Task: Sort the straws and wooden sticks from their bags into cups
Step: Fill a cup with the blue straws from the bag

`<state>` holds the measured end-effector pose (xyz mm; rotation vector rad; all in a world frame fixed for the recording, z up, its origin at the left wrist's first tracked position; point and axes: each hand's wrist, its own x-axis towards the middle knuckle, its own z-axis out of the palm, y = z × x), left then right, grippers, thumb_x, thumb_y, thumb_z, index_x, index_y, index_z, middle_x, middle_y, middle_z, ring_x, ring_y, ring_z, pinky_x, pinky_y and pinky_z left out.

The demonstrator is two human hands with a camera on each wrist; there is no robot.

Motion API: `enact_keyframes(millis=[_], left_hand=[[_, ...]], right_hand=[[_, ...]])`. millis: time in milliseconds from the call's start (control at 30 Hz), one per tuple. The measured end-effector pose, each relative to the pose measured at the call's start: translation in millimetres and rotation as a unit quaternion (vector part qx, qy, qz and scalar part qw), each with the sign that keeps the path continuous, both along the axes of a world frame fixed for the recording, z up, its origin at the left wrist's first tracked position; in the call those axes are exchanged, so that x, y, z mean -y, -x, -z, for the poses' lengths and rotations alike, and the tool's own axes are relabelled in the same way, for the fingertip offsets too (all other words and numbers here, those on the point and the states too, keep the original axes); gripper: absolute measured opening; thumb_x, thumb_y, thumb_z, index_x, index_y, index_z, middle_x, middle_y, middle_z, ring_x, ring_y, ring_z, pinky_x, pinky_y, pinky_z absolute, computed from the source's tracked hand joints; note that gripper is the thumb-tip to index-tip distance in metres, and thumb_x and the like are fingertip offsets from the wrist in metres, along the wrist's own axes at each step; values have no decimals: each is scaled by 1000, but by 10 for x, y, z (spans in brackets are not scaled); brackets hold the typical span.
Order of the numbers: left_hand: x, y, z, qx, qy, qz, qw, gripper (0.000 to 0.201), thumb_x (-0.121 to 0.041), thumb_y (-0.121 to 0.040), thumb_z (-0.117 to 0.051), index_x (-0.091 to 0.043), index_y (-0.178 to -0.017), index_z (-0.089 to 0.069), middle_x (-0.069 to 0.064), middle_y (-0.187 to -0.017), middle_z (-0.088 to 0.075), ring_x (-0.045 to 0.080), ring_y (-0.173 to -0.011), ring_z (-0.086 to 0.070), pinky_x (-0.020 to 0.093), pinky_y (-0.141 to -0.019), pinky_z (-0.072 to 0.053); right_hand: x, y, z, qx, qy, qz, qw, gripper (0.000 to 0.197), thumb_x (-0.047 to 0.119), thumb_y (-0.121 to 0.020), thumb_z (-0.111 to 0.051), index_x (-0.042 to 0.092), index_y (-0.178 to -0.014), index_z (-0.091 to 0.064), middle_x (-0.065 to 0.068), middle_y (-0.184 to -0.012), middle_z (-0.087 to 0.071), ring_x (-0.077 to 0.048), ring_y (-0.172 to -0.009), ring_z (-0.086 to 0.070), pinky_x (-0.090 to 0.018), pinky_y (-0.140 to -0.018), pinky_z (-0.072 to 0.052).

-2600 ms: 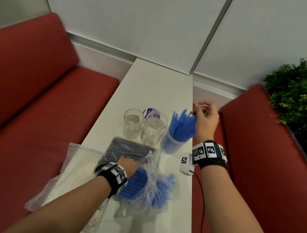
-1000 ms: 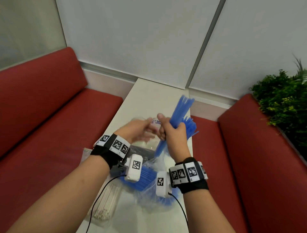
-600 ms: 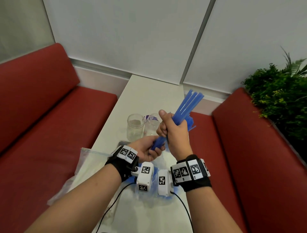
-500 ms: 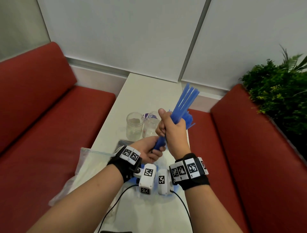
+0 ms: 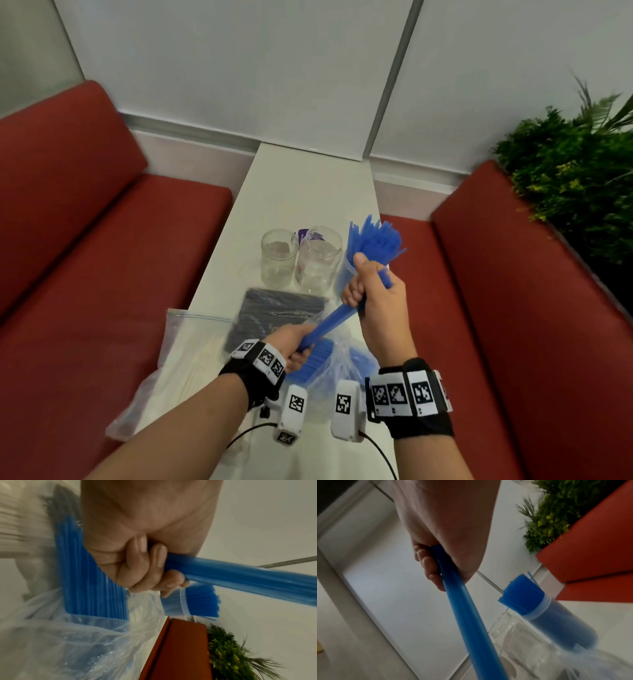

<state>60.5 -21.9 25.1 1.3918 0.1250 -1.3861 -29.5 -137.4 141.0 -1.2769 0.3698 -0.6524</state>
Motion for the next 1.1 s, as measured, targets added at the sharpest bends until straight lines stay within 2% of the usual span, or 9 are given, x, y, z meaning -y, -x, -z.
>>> enact_keyframes(millis=[167, 300, 433, 533, 633, 700, 800, 900, 1100], left_hand=[[178, -45, 174, 9, -16, -117, 993, 31, -23, -100, -48, -8, -74, -53, 7, -48, -54, 11, -29, -37, 12, -33, -21], [255, -211, 153, 268, -73, 19, 960, 34, -21, -100, -47, -10, -72, -65, 7, -72, -68, 17, -53, -54, 22, -47, -36], [237, -291, 187, 512, -82, 213, 828, 20, -15, -94, -54, -12, -97, -74, 5, -99, -72, 20, -89, -66, 31, -82, -53], [275, -242, 253, 563, -75, 402, 719, 28, -11, -94, -52, -12, -117, -69, 5, -124, -64, 23, -114, -59, 31, -99, -44], [297, -158, 388, 601, -114, 527, 590, 43, -22, -92, -58, -15, -135, -52, 4, -150, -38, 27, -135, -39, 46, -106, -38], [287, -115, 489, 602, -164, 562, 543, 60, -32, -90, -63, -18, -144, -40, 2, -159, -20, 29, -143, -24, 56, -110, -28], [294, -109, 593, 616, -193, 561, 518, 67, -36, -89, -65, -19, -147, -35, 3, -159, -16, 31, -142, -22, 58, -109, -26], [335, -159, 629, 633, -185, 548, 515, 54, -26, -94, -58, -20, -144, -39, 6, -157, -21, 34, -138, -27, 57, -107, -26], [421, -198, 659, 647, -180, 546, 500, 42, -13, -94, -50, -22, -135, -50, 6, -146, -39, 31, -130, -39, 55, -106, -25]], right_hand=[[325, -137, 89, -19, 24, -6, 1000, 50, 43, -95, -71, 23, -60, -42, 2, -56, -35, -17, -50, -35, -28, -55, -40], [873, -349, -159, -25, 94, 82, 992, 47, 45, -95, -70, 27, -57, -48, 3, -52, -42, -17, -50, -39, -33, -57, -39], [1309, -625, -311, -66, 160, 123, 977, 49, 45, -98, -65, 19, -62, -45, 6, -50, -45, -14, -52, -41, -27, -57, -41], [1507, -829, -333, -72, 182, 123, 973, 44, 38, -101, -63, 9, -71, -48, 0, -55, -43, -13, -53, -40, -23, -57, -41], [1622, -973, -308, -80, 185, 119, 972, 44, 39, -100, -64, 19, -68, -43, 1, -56, -42, -13, -54, -39, -26, -58, -40], [1655, -1037, -232, -87, 191, 108, 972, 46, 43, -99, -65, 24, -65, -41, 5, -55, -43, -13, -54, -39, -27, -58, -39], [1685, -1071, -69, -103, 195, 100, 970, 49, 48, -97, -65, 20, -64, -41, 3, -54, -42, -15, -55, -39, -30, -58, -36], [1729, -1077, 30, -99, 184, 106, 972, 55, 46, -99, -64, 2, -71, -45, -8, -59, -40, -16, -56, -37, -30, -56, -33], [1840, -1103, -93, -71, 180, 128, 973, 41, 36, -103, -63, 5, -78, -53, -9, -59, -40, -11, -51, -39, -21, -53, -39]])
